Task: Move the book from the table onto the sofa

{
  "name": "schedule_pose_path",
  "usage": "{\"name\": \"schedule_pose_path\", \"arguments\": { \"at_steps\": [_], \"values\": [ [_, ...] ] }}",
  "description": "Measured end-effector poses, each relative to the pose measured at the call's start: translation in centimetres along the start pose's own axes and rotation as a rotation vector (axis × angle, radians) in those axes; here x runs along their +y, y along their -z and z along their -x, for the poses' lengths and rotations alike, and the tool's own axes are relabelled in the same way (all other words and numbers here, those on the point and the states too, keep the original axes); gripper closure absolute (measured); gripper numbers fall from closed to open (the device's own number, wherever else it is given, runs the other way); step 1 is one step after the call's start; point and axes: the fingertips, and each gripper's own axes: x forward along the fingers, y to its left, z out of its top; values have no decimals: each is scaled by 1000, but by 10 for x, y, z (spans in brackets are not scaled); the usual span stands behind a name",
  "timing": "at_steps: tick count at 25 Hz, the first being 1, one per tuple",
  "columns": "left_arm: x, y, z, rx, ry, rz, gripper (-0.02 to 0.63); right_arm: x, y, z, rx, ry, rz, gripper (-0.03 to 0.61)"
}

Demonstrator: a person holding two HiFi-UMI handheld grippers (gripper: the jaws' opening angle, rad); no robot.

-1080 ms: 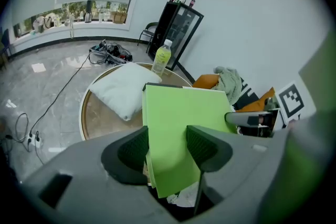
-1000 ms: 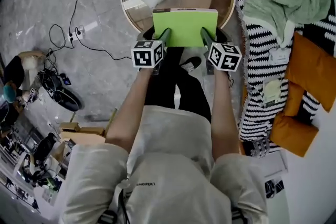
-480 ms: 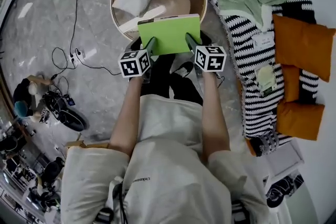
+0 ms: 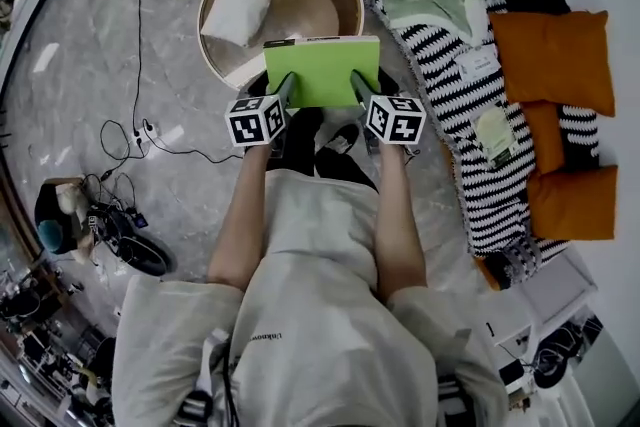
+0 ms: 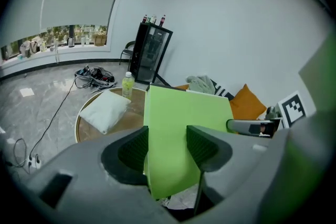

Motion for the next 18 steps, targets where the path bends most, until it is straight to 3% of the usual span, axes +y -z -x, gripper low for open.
{"name": "schedule_pose_path", "arguments": {
  "at_steps": [18],
  "values": [
    [-135,-14,-23,49,223,-290,382,-81,13,118,-192,210,-208,367]
  ]
}}
